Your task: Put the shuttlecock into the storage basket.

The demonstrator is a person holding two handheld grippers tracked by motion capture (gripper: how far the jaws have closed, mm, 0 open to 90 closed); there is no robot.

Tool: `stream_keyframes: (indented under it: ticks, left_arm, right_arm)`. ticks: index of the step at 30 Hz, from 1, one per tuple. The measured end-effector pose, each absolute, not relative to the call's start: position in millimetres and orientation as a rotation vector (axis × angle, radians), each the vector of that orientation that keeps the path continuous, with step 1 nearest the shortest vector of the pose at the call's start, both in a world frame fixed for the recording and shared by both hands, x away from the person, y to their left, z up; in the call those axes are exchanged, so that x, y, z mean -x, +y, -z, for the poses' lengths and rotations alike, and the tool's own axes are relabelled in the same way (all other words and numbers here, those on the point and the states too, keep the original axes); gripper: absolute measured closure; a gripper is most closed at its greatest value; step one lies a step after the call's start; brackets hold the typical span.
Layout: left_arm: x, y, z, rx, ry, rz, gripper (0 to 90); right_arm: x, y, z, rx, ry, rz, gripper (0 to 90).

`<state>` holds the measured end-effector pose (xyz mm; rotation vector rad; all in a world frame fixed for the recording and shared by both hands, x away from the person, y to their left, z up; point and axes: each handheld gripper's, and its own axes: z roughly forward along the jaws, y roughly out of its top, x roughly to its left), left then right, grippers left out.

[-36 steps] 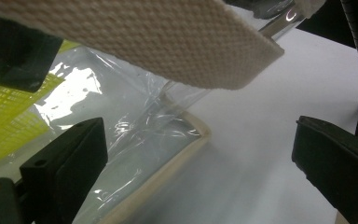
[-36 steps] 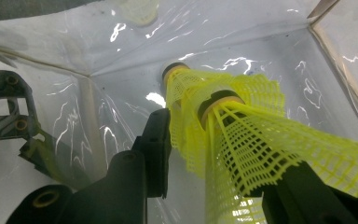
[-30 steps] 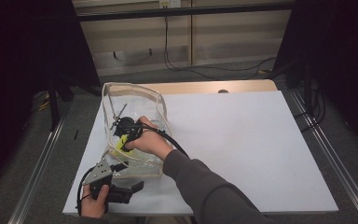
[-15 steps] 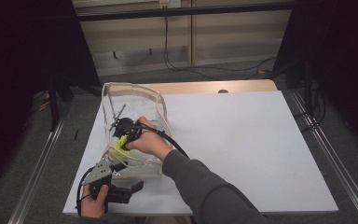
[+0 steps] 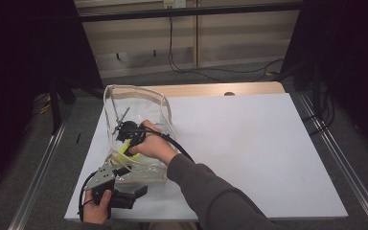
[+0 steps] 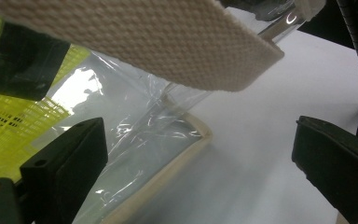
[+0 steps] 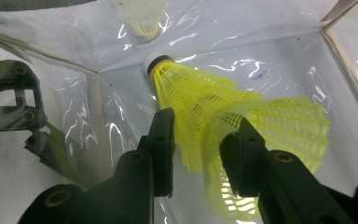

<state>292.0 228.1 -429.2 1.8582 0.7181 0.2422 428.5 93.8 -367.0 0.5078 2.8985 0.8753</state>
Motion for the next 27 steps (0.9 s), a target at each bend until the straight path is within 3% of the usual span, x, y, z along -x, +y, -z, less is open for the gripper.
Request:
stream_keyframes:
  ticks: [5, 27]
  left_arm:
    - [-291.9, 228.3, 429.1, -1.857, 0.718, -0.241, 3.1]
    - [-291.8, 229.0, 428.7, -1.859, 0.718, -0.241, 3.1]
  right_arm:
    - [-428.4, 94.6, 368.3, -0.537, 2.901, -0.875, 68.6]
    - [-430.9, 88.7, 364.3, -0.625, 2.891, -0.853, 56.0]
